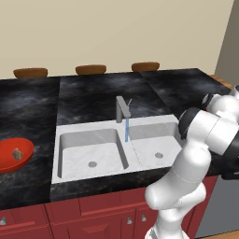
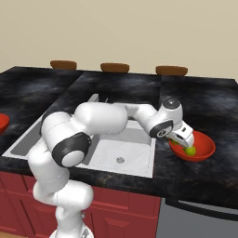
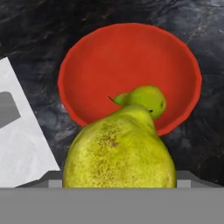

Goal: Pick the pears from the sink and place them in one bowl. Place the mushroom in the other bowl. Then turn off the sink faucet.

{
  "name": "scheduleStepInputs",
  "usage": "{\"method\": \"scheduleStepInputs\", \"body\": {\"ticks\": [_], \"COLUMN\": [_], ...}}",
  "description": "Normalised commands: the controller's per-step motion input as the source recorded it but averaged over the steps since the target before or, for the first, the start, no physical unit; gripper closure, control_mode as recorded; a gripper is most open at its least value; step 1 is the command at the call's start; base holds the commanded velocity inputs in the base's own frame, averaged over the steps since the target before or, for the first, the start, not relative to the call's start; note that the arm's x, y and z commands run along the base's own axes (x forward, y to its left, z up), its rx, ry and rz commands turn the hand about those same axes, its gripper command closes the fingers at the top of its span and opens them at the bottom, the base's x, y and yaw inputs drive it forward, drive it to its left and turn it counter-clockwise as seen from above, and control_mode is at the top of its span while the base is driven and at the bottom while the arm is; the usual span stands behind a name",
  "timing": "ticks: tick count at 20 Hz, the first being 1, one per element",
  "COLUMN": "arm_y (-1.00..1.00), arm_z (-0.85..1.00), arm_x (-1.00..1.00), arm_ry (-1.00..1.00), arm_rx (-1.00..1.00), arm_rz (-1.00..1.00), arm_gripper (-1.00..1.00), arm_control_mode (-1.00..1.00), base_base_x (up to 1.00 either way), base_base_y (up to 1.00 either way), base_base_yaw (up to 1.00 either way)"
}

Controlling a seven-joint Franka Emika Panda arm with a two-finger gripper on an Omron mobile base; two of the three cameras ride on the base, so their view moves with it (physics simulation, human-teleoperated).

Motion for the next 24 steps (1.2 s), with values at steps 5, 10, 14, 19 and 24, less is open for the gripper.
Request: {"method": "scheduleStepInputs", "body": {"ticks": [5,10,14,19,24], "arm_y": [-0.10,-0.09,-0.16,-0.21,-0.15], "arm_z": [-0.25,-0.22,-0.15,-0.16,-0.19], "arm_x": [0.27,0.30,0.28,0.22,0.17], "arm_ry": [0.02,0.02,0.03,0.02,0.01], "arm_rx": [0.00,0.00,0.00,0.00,0.00], "arm_rz": [0.00,0.00,0.00,0.00,0.00], "arm_gripper": [1.00,1.00,1.00,1.00,1.00], "arm_control_mode": [-1.00,-1.00,-1.00,-1.00,-1.00], "base_base_x": [0.00,0.00,0.00,0.00,0.00], "base_base_y": [0.00,0.00,0.00,0.00,0.00], "base_base_yaw": [0.00,0.00,0.00,0.00,0.00]}}
